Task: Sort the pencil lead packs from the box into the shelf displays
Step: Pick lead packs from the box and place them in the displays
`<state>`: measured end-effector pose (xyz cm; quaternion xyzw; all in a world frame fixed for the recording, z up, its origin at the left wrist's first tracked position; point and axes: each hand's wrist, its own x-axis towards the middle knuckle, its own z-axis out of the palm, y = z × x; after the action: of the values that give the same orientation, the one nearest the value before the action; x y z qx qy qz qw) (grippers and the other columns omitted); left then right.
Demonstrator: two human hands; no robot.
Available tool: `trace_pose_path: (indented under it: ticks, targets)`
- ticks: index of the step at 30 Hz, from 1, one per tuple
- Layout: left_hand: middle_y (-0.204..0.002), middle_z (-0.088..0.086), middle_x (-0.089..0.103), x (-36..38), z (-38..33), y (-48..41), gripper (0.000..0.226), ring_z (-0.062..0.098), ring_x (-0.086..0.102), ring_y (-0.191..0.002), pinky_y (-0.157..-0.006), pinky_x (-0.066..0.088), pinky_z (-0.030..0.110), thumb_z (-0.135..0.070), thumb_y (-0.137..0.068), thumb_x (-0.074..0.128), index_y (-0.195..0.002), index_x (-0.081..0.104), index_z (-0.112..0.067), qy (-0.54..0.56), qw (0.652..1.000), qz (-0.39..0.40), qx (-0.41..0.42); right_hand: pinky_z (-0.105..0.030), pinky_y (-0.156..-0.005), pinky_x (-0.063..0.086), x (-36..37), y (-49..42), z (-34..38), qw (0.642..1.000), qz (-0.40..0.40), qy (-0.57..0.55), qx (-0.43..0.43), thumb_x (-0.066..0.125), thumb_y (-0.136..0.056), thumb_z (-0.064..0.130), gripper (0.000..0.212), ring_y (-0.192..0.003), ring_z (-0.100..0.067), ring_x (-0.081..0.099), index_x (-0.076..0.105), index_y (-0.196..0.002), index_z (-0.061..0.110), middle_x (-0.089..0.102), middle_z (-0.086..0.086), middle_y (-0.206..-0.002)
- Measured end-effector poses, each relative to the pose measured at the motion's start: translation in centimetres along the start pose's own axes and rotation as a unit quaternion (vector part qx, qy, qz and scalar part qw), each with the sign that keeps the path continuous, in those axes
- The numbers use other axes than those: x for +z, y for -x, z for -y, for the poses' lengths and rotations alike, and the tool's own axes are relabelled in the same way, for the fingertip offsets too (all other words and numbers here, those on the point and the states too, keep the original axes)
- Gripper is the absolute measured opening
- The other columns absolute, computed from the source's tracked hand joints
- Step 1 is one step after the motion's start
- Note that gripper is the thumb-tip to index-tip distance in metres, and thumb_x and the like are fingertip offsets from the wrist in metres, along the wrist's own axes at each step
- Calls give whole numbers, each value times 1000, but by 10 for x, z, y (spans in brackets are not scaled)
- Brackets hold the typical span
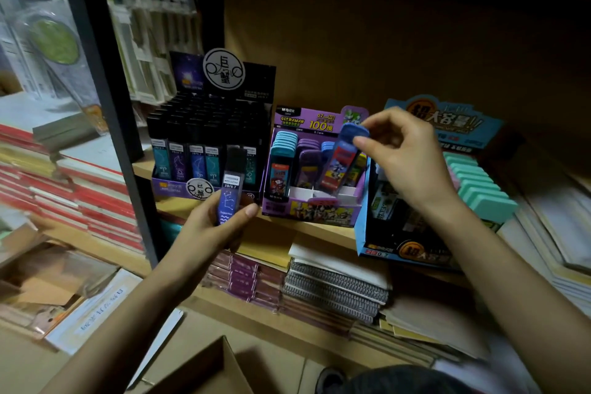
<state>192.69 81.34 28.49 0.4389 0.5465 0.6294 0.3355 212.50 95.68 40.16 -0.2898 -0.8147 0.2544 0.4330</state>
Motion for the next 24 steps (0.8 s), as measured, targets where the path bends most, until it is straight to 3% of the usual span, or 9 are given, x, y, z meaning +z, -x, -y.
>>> trace_pose_path:
  ticks: [4, 10, 13, 15, 19, 21, 24]
  targets:
    - [-60, -10, 46, 3, -2, 3, 7, 7, 42, -54, -48, 39, 19, -42, -81, 60, -78, 58, -36, 17, 999, 27, 13, -29, -73, 48, 2, -8, -8, 1000, -13, 17, -6, 69, -82, 7, 12, -75, -7, 57, 62, -87, 16, 61, 9, -81]
    - [-65, -10, 53, 1, -1, 3, 16, 5, 49, -56, -51, 41, 20, -43, -89, 49, -79, 56, -32, 20, 1000, 8, -9, -7, -64, 39, 18, -13, -22, 993, 15, 109, -39, 71, -80, 10, 10, -75, -5, 56, 66, -88, 13, 63, 4, -84]
    - [-65, -8, 54, 1, -1, 3, 20, 5, 48, -56, -52, 39, 21, -42, -88, 49, -84, 53, -23, 28, 999, 7, -22, -18, -77, 29, 25, -15, -32, 966, 46, 244, -73, 71, -81, 19, 16, -96, -13, 45, 66, -94, 12, 54, 2, -98]
    - [-65, -7, 54, 3, -1, 4, 24, 6, 48, -56, -51, 39, 20, -44, -87, 49, -86, 51, -19, 33, 999, 10, -23, -25, -88, 30, 29, -14, -34, 946, 62, 309, -75, 69, -83, 24, 20, -107, -16, 40, 64, -99, 14, 50, 1, -105]
    - [-66, -8, 57, 6, -5, 5, 23, 5, 51, -59, -51, 42, 17, -44, -86, 48, -90, 54, -22, 33, 999, 6, -13, -32, -95, 32, 30, -13, -22, 920, 63, 376, -91, 66, -85, 30, 32, -113, -20, 36, 58, -112, 15, 47, -3, -115]
    - [-67, -9, 59, 8, -8, 5, 17, 5, 53, -60, -51, 43, 17, -43, -88, 48, -86, 56, -28, 34, 999, 7, 0, -27, -88, 35, 34, -9, -8, 942, 74, 305, -119, 64, -86, 34, 32, -105, -15, 42, 58, -112, 16, 48, 1, -108]
    - [-70, -7, 60, 14, -15, 6, 15, 8, 53, -64, -53, 44, 17, -40, -88, 48, -87, 57, -28, 40, 999, 14, 32, -13, -71, 41, 56, 3, 21, 984, 159, 61, -42, 61, -87, 38, 25, -80, -2, 52, 59, -106, 23, 55, 9, -91]
